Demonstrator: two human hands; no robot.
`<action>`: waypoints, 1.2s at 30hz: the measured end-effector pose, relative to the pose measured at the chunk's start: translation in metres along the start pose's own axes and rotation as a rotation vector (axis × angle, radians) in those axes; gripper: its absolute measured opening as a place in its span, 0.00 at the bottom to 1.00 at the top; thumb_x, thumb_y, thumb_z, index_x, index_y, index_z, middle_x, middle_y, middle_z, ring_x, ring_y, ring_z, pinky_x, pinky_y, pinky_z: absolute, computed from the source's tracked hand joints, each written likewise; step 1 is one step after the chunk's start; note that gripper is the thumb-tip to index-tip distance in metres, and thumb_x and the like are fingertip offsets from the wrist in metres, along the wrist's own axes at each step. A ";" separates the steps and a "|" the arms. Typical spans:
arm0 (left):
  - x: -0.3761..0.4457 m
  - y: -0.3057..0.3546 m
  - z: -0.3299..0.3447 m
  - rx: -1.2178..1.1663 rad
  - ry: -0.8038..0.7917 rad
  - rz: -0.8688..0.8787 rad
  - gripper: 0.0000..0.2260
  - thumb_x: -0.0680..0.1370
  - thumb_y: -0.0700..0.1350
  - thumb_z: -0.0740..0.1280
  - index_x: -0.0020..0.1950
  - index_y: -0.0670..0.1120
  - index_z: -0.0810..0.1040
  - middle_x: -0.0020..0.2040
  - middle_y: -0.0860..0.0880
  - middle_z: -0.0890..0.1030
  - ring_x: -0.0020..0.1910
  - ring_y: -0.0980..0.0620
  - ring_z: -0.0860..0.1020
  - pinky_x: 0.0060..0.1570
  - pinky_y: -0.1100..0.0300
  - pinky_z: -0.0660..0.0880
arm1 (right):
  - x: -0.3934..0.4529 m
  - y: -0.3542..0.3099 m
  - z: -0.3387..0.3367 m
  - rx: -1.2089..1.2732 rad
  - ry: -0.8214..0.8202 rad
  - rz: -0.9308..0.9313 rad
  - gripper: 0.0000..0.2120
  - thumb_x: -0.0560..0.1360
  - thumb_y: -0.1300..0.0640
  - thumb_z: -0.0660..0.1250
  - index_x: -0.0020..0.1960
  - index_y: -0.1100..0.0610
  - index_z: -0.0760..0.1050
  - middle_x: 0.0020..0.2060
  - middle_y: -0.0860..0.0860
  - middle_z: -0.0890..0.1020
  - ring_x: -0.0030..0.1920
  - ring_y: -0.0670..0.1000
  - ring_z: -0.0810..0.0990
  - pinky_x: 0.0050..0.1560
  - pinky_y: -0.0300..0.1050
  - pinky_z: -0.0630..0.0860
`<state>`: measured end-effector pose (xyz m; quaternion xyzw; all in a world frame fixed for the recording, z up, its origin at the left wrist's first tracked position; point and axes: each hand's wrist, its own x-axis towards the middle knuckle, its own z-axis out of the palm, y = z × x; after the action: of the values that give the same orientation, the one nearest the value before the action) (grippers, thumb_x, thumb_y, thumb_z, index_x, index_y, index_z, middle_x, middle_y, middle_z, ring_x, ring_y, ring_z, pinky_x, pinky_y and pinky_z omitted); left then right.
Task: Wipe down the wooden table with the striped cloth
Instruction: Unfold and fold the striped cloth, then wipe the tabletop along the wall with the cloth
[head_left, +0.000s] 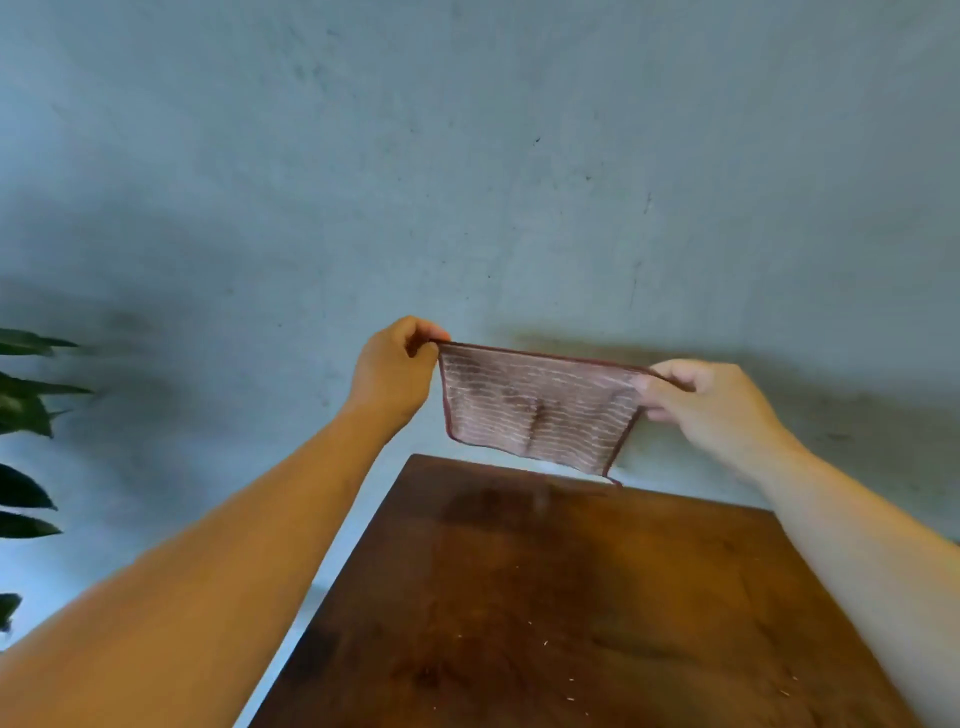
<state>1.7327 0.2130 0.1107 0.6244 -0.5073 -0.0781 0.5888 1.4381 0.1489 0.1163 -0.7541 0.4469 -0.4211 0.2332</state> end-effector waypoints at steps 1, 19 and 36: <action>-0.008 -0.013 -0.002 0.031 -0.004 -0.001 0.10 0.79 0.38 0.62 0.48 0.50 0.81 0.45 0.55 0.82 0.41 0.56 0.78 0.40 0.65 0.73 | -0.009 0.004 0.007 -0.104 -0.051 -0.035 0.06 0.78 0.53 0.69 0.46 0.50 0.84 0.38 0.45 0.86 0.38 0.44 0.84 0.40 0.36 0.75; -0.079 -0.131 0.013 0.391 -0.234 -0.270 0.09 0.79 0.42 0.61 0.46 0.54 0.78 0.50 0.53 0.80 0.45 0.57 0.75 0.44 0.65 0.72 | -0.062 0.045 0.085 -0.700 -0.753 0.120 0.20 0.75 0.34 0.64 0.39 0.48 0.82 0.36 0.43 0.79 0.36 0.45 0.77 0.36 0.36 0.69; -0.051 -0.178 0.038 0.515 -0.481 -0.378 0.21 0.84 0.48 0.51 0.78 0.48 0.56 0.75 0.45 0.65 0.71 0.46 0.68 0.67 0.54 0.66 | 0.001 0.041 0.269 -0.706 -0.578 0.066 0.32 0.82 0.38 0.40 0.81 0.52 0.43 0.80 0.52 0.43 0.80 0.55 0.41 0.78 0.55 0.41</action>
<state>1.7784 0.1879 -0.0705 0.7978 -0.5100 -0.1992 0.2526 1.6455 0.1216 -0.0574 -0.8592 0.5035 -0.0077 0.0904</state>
